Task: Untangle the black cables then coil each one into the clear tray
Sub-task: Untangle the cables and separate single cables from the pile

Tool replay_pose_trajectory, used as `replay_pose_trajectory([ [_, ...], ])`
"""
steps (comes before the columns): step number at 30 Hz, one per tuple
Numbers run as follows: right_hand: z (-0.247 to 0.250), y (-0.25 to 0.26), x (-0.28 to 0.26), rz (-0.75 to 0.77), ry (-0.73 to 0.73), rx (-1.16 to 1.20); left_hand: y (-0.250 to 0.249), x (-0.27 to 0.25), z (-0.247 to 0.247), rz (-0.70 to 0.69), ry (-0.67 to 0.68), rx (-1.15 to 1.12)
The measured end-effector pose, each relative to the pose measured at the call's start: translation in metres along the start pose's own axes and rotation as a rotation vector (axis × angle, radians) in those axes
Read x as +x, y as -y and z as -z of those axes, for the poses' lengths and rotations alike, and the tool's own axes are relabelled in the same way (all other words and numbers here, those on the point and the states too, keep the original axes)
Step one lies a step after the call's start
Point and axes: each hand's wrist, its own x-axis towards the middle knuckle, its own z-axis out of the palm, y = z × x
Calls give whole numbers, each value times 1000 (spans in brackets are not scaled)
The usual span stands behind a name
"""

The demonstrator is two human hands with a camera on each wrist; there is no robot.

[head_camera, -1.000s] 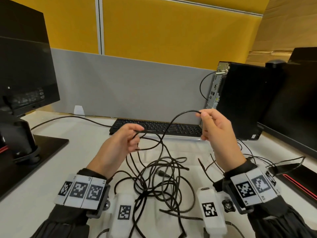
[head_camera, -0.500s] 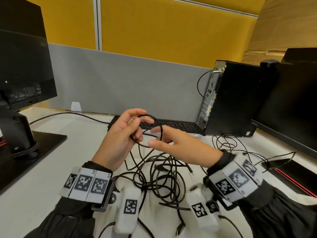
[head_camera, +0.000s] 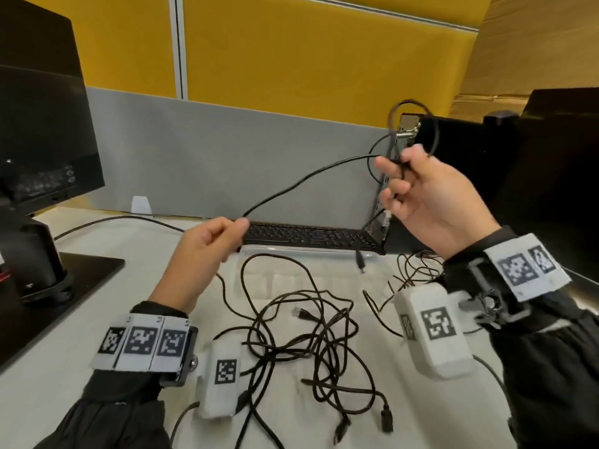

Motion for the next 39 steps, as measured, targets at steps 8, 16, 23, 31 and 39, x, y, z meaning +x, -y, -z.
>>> replay_pose_trajectory([
  [8, 41, 0, 17, 153, -427, -163, 8, 10, 16, 220, -96, -210],
  [16, -29, -31, -15, 138, 543, -1147, -49, 20, -32, -141, 228, 174],
  [23, -19, -3, -3, -45, 389, -511, -60, 32, -23, -35, 344, 125],
  [31, 29, 44, 26, 394, -433, -39, -36, 46, 3, 167, 291, -82],
  [39, -27, -31, -9, -127, 365, -876, -81, 43, -31, 140, 222, -400],
])
